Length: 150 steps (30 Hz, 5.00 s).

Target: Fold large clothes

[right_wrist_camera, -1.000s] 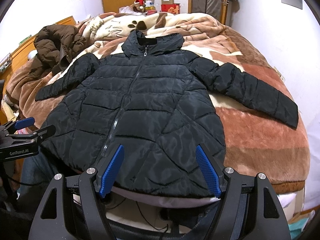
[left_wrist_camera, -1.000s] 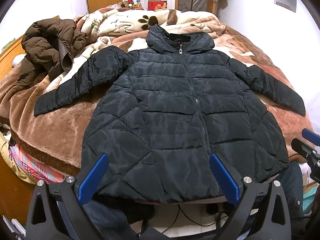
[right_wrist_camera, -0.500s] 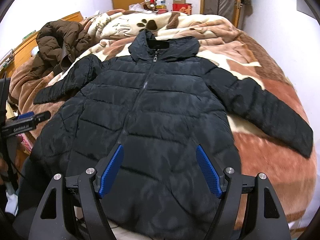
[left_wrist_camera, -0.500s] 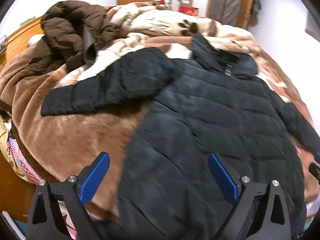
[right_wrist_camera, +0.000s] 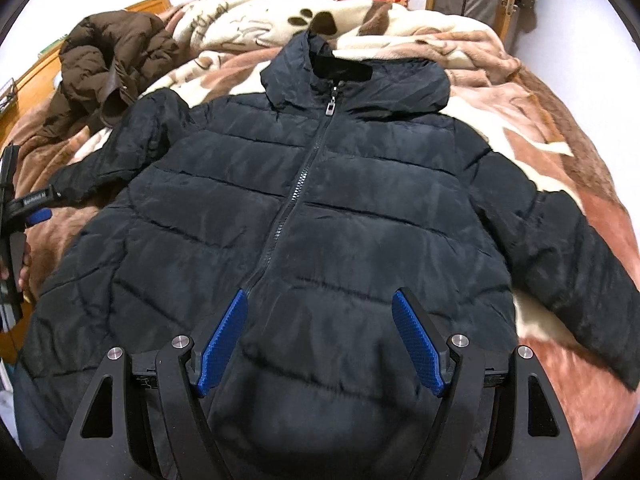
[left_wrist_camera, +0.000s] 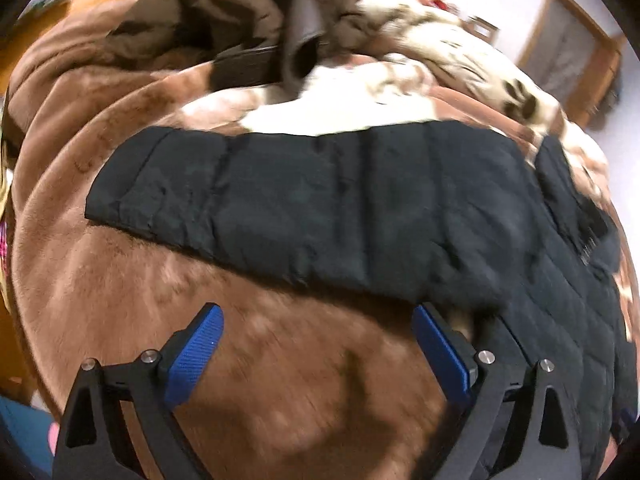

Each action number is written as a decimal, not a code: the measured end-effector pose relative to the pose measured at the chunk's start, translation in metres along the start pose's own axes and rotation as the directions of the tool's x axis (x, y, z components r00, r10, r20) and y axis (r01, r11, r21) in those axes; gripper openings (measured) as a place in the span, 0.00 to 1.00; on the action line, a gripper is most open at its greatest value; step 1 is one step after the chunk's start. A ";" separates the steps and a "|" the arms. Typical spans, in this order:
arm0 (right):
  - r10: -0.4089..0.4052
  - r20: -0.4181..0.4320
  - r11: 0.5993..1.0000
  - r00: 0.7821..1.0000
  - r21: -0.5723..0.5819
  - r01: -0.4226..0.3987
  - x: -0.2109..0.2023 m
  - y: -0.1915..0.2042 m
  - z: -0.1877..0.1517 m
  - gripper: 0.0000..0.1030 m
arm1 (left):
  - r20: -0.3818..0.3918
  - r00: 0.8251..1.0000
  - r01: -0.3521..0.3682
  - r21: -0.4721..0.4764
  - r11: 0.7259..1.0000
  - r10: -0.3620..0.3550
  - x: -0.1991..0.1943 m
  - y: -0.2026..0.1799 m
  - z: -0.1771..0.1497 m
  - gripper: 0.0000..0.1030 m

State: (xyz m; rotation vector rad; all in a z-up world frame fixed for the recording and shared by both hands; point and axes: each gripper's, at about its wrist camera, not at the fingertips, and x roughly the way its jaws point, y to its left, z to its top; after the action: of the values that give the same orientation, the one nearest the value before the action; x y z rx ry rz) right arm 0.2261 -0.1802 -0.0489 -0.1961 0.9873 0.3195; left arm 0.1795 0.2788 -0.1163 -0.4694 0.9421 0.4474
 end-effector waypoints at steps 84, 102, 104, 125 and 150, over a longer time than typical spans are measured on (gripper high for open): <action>-0.049 -0.005 0.982 0.999 0.181 0.049 0.113 -0.121 0.059 0.45 | -0.091 0.956 0.293 0.247 0.924 -0.279 0.080 -0.204 0.041 0.76; -0.068 0.025 0.978 0.997 0.201 0.062 0.138 -0.138 0.080 0.45 | 0.014 0.982 0.169 0.387 0.907 -0.189 0.106 -0.238 0.057 0.75; -0.060 0.016 0.977 0.998 0.208 0.055 0.136 -0.139 0.080 0.46 | 0.005 0.983 0.165 0.385 0.908 -0.181 0.101 -0.238 0.061 0.75; -0.014 0.045 0.968 0.999 0.252 0.003 0.034 -0.121 0.025 0.46 | -0.030 0.968 0.237 0.432 0.870 -0.249 -0.004 -0.213 -0.005 0.67; -0.064 0.201 0.907 0.977 0.420 -0.027 -0.151 -0.124 -0.116 0.50 | -0.022 0.886 0.401 0.539 0.741 -0.463 -0.215 -0.232 -0.139 0.67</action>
State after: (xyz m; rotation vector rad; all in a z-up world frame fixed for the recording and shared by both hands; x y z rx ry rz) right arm 0.1017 -0.3582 0.0180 0.2196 0.8206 0.0996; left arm 0.1069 -0.0219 0.0382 -0.1372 0.7694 -0.2221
